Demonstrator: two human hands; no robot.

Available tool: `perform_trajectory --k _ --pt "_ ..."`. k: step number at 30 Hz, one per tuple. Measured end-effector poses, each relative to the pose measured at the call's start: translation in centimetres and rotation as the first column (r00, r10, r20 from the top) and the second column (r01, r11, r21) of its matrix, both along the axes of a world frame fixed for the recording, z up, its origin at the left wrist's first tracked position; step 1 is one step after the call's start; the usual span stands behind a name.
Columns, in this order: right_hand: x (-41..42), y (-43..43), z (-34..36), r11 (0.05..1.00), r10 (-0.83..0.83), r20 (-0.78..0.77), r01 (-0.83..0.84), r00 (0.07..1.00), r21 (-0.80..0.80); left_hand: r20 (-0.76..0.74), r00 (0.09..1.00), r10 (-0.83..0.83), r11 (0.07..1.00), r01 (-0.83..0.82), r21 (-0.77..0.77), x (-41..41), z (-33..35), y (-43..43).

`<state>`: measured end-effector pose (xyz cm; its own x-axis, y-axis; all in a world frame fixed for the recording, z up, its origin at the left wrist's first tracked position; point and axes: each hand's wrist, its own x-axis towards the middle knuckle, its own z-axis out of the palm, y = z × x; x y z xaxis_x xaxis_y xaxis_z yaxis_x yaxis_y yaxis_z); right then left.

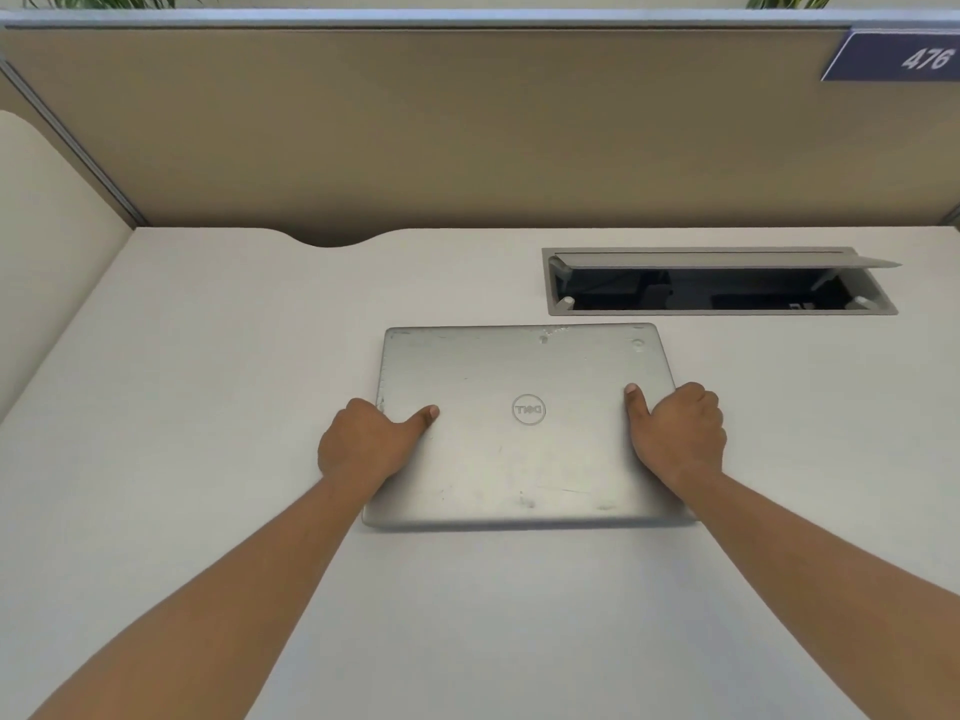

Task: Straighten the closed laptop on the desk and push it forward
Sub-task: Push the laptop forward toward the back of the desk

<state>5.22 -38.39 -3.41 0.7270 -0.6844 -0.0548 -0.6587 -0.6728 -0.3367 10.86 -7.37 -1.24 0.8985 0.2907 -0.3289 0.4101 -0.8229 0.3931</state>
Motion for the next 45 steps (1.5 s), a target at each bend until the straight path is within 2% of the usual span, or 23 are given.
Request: perform_trajectory --k 6,10,14,19,22,27,31,36,45 --pt "-0.5 0.2 -0.3 0.993 0.047 0.011 -0.045 0.999 -0.105 0.063 0.997 -0.050 0.995 0.044 0.091 -0.6 -0.3 0.0" --pt "-0.7 1.0 -0.4 0.971 0.190 0.081 -0.175 0.978 -0.163 0.180 0.976 -0.124 0.966 0.078 0.248 -1.0 -0.7 -0.4" --pt "-0.7 2.1 -0.5 0.911 0.368 0.093 -0.339 0.925 -0.235 0.342 0.899 -0.274 0.924 0.148 0.352 -1.6 -1.1 -1.8" --pt "0.0 3.7 -0.2 0.793 0.581 0.049 -0.552 0.812 -0.257 0.453 0.758 -0.469 0.876 0.337 0.344 -2.2 -2.4 -3.9" --pt "0.4 4.7 -0.3 0.737 0.655 0.040 -0.626 0.755 -0.253 0.440 0.724 -0.532 0.847 0.439 0.301 -2.5 -2.8 -5.2" --pt "1.1 6.1 -0.6 0.736 0.672 0.039 -0.662 0.739 -0.142 0.404 0.677 -0.616 0.781 0.594 0.196 -2.1 -3.5 -6.2" --pt "1.2 6.6 -1.1 0.718 0.692 -0.012 -0.690 0.722 -0.089 0.345 0.690 -0.636 0.771 0.593 0.232 -2.1 -3.7 -6.2" --pt "1.1 6.8 -1.1 0.718 0.685 -0.059 -0.687 0.726 -0.113 0.249 0.713 -0.655 0.754 0.597 0.274 -2.3 -3.7 -6.5" --pt "1.0 6.9 -1.1 0.721 0.680 -0.072 -0.684 0.729 -0.114 0.224 0.712 -0.665 0.744 0.608 0.278 -2.3 -3.6 -6.5"
